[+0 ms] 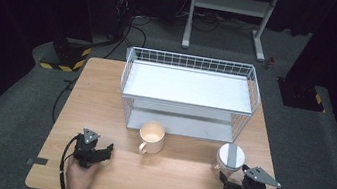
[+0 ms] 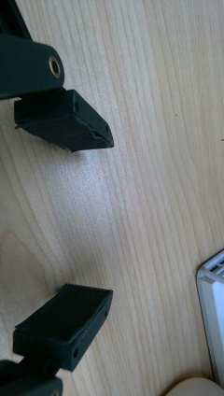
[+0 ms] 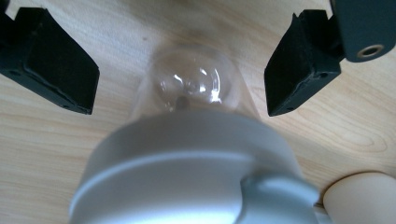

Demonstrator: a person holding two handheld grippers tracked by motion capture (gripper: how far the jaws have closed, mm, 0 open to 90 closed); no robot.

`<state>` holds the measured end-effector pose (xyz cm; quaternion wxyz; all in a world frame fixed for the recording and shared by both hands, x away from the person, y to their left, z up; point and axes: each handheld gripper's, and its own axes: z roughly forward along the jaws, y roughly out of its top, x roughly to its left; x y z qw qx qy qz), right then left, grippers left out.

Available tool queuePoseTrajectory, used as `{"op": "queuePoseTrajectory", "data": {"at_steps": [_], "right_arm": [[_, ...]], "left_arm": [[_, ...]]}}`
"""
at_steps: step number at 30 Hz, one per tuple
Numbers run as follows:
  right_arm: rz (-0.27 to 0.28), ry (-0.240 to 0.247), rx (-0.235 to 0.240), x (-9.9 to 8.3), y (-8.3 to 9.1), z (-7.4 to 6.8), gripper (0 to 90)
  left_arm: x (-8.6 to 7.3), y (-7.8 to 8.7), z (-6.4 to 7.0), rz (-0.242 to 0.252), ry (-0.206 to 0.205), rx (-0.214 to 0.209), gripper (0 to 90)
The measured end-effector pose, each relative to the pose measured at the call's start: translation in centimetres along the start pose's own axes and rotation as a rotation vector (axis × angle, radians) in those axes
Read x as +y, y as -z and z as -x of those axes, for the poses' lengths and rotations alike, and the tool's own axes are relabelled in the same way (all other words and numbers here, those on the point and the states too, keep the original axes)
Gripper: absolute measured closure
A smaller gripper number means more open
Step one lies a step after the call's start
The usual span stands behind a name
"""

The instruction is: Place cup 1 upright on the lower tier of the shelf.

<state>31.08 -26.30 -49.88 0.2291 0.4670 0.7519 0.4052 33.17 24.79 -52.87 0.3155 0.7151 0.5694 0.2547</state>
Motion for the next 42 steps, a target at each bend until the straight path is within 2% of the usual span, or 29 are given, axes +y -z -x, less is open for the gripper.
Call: {"op": "queuePoseTrajectory", "data": {"at_steps": [13,18,23,32,42], "right_arm": [[0.009,0.005,0.0,1.1,-1.4,-0.4,10.0],[0.014,0.005,-0.002,1.3,-1.7,-0.4,13.0],[0.028,0.016,0.007,1.2,-1.8,-0.6,17.7],[0.041,0.016,-0.004,1.2,-1.9,-0.6,18.3],[0.047,0.009,0.007,1.7,-1.7,-0.7,18.4]], "left_arm": [[0.0,0.0,0.0,0.0,0.001,-0.001,22.7],[0.0,0.0,0.0,0.001,0.0,-0.001,22.7],[0.0,0.0,0.0,0.001,0.0,-0.001,22.7],[0.0,0.0,0.0,0.0,0.001,-0.001,22.8],[0.0,0.0,0.0,0.0,0.002,-0.001,22.9]]}}
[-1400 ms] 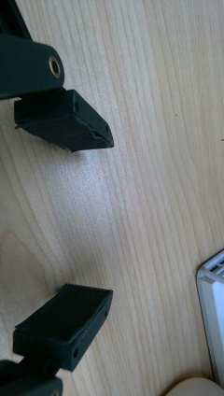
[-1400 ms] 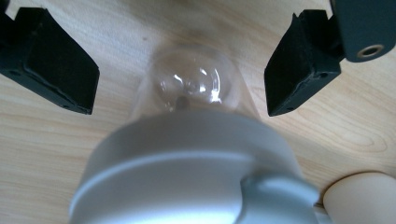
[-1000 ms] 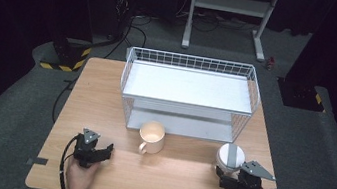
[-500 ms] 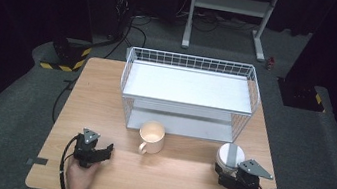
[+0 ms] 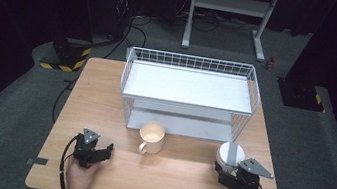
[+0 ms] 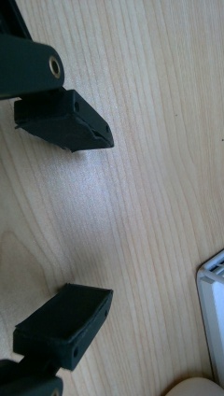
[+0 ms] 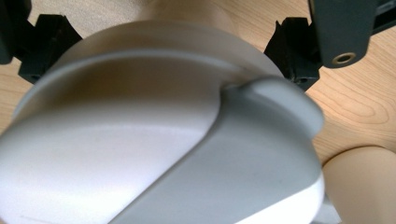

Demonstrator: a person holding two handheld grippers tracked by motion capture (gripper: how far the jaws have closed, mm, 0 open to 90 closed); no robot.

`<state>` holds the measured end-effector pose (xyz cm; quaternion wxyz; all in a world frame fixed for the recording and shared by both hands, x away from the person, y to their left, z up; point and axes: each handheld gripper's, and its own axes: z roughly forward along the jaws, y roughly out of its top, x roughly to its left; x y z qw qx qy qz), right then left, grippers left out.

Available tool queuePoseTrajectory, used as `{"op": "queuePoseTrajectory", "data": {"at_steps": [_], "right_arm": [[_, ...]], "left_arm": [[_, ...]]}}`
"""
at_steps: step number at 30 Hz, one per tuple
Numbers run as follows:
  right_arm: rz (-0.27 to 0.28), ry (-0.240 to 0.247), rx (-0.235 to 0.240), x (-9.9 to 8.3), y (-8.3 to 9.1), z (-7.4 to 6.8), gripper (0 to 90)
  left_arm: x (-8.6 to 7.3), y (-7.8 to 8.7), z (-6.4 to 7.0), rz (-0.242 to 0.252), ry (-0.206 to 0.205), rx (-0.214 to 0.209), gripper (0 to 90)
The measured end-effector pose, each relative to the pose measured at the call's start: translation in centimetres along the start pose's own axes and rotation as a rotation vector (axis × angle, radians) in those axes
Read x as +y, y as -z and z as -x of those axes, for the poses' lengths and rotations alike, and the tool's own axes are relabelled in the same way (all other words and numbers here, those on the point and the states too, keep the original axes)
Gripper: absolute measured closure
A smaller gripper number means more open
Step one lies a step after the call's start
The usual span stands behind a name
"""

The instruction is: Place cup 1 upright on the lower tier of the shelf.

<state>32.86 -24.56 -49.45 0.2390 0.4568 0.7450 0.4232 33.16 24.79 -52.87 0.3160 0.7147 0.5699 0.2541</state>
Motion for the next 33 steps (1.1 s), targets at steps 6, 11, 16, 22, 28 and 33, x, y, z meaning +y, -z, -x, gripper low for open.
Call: {"op": "queuePoseTrajectory", "data": {"at_steps": [6,11,16,22,28,33], "right_arm": [[0.021,0.012,0.012,0.6,0.2,0.0,18.4],[0.021,0.018,0.026,1.4,-0.1,0.0,18.5],[0.031,0.019,0.036,2.2,-0.5,0.0,18.5],[0.032,0.022,0.044,3.1,-1.1,-0.2,18.5],[0.033,0.032,0.051,4.0,-1.9,-0.6,18.5],[0.03,0.033,0.048,4.7,-2.7,-0.7,18.5]], "left_arm": [[0.0,0.0,0.0,0.002,0.003,0.001,23.0],[0.0,0.0,0.0,0.002,0.002,0.003,22.8],[0.0,0.0,0.0,-0.001,0.001,0.003,22.5],[0.0,0.0,0.0,0.0,0.002,0.003,22.6],[0.0,0.0,0.0,-0.001,0.001,0.004,22.5],[0.0,0.0,0.0,-0.001,0.001,0.003,22.5]]}}
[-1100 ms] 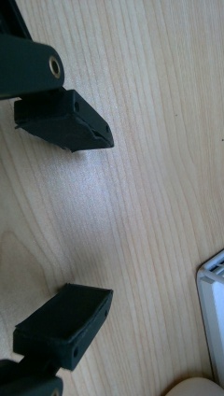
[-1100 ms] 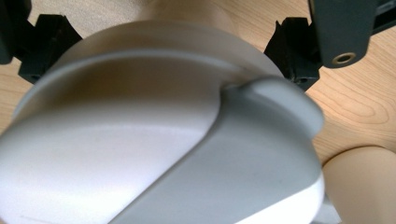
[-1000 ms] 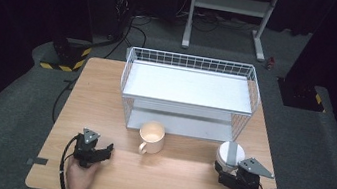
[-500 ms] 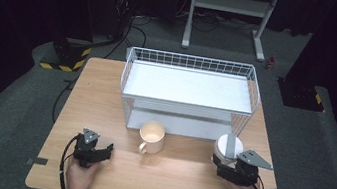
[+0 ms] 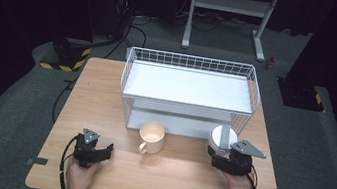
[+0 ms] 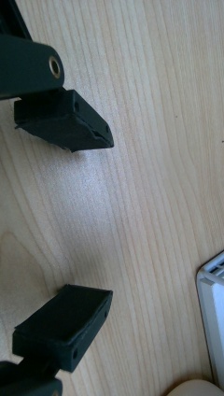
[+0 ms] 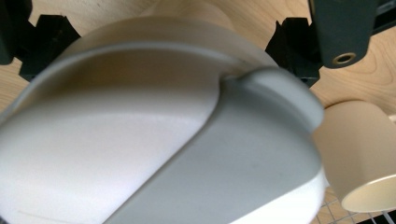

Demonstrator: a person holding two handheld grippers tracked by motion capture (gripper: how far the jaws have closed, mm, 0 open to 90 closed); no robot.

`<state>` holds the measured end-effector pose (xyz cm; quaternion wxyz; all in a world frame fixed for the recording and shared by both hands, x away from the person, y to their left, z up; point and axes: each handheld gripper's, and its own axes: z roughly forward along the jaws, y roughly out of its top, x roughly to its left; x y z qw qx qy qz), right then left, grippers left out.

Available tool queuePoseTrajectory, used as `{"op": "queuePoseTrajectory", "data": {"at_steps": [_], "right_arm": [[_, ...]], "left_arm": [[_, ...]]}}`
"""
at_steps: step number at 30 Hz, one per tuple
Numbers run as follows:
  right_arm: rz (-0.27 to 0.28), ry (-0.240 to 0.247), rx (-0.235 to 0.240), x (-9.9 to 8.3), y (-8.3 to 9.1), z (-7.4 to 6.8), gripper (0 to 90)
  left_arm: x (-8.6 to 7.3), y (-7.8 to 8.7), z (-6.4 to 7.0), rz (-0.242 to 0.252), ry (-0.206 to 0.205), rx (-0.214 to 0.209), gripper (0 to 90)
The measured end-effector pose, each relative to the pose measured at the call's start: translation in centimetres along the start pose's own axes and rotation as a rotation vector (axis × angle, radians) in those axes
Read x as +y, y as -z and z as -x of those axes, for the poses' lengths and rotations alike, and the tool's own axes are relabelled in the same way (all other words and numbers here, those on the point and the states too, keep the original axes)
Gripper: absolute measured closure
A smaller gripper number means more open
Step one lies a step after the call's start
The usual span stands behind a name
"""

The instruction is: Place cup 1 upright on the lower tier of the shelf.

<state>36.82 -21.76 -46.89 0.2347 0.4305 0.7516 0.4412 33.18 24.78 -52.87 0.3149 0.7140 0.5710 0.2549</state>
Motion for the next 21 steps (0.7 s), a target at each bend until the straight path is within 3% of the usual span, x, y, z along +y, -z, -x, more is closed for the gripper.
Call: {"op": "queuePoseTrajectory", "data": {"at_steps": [21], "right_arm": [[-0.042,-0.025,-0.035,1.4,-3.4,0.2,18.5]], "left_arm": [[0.0,0.0,0.0,0.0,0.0,0.0,22.5]]}}
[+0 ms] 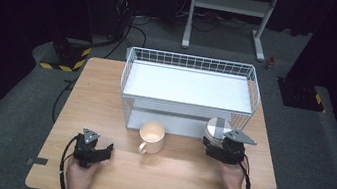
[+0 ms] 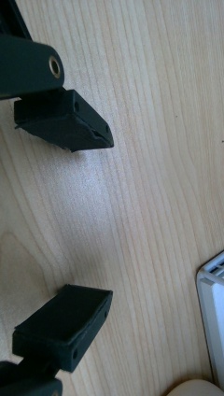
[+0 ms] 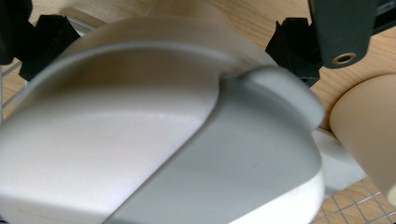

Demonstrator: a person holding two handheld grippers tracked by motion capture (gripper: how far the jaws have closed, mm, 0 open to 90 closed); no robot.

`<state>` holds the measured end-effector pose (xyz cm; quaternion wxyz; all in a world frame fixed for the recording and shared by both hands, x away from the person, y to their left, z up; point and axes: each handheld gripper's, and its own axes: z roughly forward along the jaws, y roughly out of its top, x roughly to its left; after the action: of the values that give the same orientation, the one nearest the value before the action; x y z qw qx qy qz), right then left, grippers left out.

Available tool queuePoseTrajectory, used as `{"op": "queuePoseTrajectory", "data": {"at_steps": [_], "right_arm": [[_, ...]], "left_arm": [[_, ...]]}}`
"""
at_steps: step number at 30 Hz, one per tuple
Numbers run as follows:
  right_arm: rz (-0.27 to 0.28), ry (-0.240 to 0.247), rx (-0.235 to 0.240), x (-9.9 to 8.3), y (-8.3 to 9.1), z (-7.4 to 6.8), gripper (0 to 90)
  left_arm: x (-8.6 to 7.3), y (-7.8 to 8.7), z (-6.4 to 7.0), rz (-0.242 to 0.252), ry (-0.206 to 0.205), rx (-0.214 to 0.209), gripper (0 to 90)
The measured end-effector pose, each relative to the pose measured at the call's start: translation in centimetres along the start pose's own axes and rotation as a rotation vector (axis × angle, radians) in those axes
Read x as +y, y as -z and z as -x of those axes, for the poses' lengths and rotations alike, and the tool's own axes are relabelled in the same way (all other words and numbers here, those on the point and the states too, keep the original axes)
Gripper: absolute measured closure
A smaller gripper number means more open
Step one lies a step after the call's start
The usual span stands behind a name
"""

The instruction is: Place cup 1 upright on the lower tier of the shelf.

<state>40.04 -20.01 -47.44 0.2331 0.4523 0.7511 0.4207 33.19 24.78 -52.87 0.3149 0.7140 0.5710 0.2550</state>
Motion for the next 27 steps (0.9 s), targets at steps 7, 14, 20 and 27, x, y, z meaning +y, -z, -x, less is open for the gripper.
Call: {"op": "queuePoseTrajectory", "data": {"at_steps": [7,14,20,27], "right_arm": [[-0.011,0.009,-0.011,0.4,-0.9,0.0,18.6],[-0.028,0.006,-0.023,0.8,-1.7,-0.2,18.6],[-0.036,0.008,-0.026,1.1,-2.3,-0.1,18.5],[-0.026,0.007,-0.045,1.3,-2.9,0.0,18.6]], "left_arm": [[0.0,0.0,0.0,0.0,0.0,0.0,22.5],[0.0,0.0,0.0,0.0,0.0,0.0,22.4],[0.0,0.0,0.0,0.0,0.0,0.0,22.4],[0.0,0.0,0.0,0.0,-0.001,0.0,22.4]]}}
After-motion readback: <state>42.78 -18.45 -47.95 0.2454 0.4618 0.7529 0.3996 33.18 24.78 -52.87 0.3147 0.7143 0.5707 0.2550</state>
